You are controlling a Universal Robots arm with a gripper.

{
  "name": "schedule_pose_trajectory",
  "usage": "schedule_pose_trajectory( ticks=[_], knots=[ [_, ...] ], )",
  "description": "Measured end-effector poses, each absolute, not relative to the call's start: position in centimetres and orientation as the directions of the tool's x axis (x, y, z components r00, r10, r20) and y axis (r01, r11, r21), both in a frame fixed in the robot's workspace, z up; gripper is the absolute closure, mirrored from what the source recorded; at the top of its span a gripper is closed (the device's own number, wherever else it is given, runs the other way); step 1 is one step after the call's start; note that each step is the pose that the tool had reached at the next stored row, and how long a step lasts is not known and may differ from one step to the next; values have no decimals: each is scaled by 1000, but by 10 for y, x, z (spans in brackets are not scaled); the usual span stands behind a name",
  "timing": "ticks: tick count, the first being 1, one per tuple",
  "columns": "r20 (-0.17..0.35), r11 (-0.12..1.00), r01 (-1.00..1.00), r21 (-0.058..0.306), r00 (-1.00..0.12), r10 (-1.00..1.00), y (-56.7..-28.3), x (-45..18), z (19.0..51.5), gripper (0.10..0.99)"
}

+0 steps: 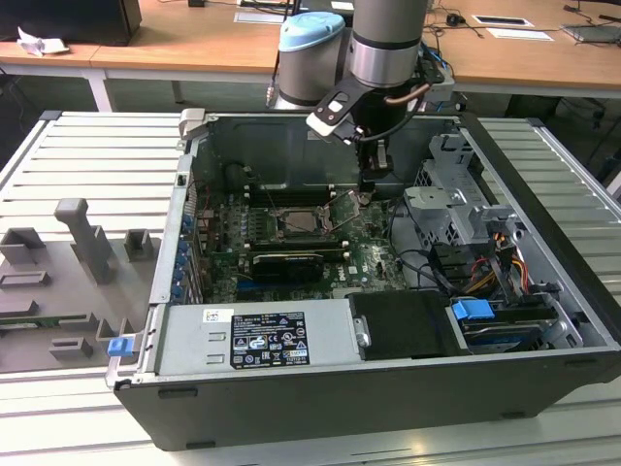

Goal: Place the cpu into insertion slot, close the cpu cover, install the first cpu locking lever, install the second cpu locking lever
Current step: 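Close the cpu cover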

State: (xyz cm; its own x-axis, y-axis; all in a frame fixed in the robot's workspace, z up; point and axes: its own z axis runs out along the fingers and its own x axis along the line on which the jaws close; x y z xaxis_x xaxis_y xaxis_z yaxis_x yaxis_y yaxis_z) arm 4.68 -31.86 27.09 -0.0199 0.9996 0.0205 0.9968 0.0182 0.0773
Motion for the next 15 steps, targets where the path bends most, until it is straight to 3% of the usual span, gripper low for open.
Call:
schedule_pose_trajectory(
  ticks=[15],
  knots=[
    [20, 18, 997, 74, -20, 1000, -319, 56, 258, 980]
  ],
)
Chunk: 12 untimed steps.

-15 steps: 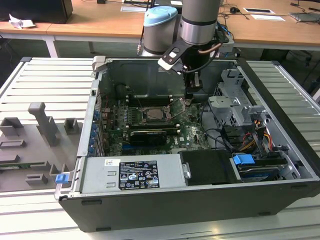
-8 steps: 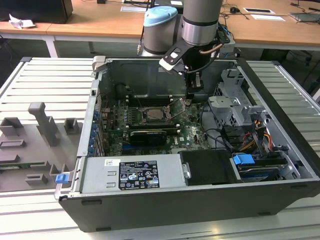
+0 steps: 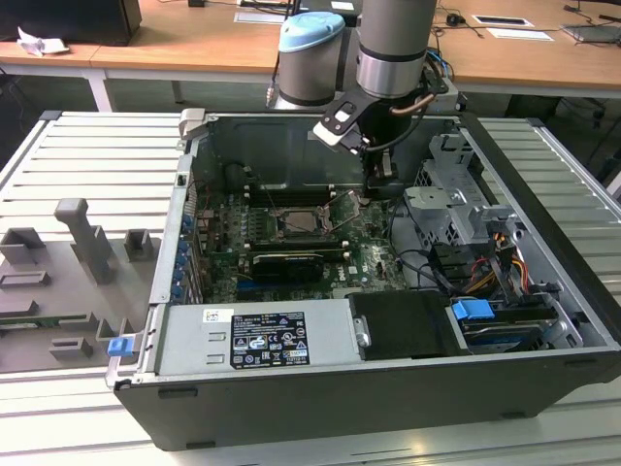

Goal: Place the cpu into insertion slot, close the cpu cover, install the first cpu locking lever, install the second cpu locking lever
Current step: 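Close the cpu cover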

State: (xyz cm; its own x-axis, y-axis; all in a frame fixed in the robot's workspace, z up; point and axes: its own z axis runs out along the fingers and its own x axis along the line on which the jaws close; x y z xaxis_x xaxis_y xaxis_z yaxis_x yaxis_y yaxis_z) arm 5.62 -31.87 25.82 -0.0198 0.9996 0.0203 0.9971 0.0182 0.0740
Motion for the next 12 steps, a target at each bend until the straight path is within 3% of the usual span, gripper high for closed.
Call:
schedule_pose_trajectory(
  ticks=[12],
  knots=[
    [22, 18, 997, 74, -20, 1000, -319, 58, 257, 980]
  ],
)
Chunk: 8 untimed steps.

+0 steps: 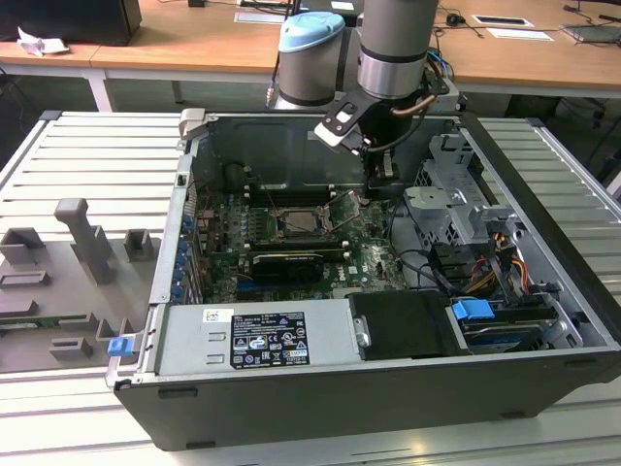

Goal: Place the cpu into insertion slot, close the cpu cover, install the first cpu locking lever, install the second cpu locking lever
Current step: 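Close the cpu cover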

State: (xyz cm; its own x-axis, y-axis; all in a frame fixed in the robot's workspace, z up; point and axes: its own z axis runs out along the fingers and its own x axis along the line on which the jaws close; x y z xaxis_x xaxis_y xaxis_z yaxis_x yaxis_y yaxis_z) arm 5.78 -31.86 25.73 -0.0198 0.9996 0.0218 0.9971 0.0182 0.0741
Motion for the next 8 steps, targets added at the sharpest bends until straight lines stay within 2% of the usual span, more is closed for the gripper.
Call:
schedule_pose_trajectory(
  ticks=[8],
  knots=[
    [22, 18, 997, 74, -20, 1000, -319, 59, 257, 980]
  ],
)
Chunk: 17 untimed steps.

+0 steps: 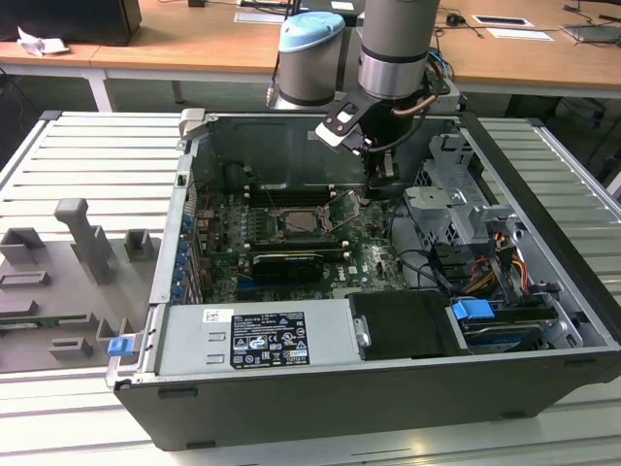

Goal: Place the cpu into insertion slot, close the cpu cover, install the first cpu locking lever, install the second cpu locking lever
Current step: 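Close the cpu cover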

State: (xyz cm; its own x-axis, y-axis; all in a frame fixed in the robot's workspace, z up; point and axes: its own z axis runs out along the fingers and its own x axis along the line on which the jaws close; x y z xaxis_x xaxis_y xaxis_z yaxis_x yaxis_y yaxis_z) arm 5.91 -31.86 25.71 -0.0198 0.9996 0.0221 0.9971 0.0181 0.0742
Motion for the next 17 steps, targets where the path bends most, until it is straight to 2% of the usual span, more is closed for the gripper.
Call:
schedule_pose_trajectory(
  ticks=[12, 17],
  knots=[
    [22, 18, 997, 74, -20, 1000, -319, 57, 245, 980],
    [23, 18, 997, 74, -20, 1000, -319, 33, 246, 980]
  ],
)
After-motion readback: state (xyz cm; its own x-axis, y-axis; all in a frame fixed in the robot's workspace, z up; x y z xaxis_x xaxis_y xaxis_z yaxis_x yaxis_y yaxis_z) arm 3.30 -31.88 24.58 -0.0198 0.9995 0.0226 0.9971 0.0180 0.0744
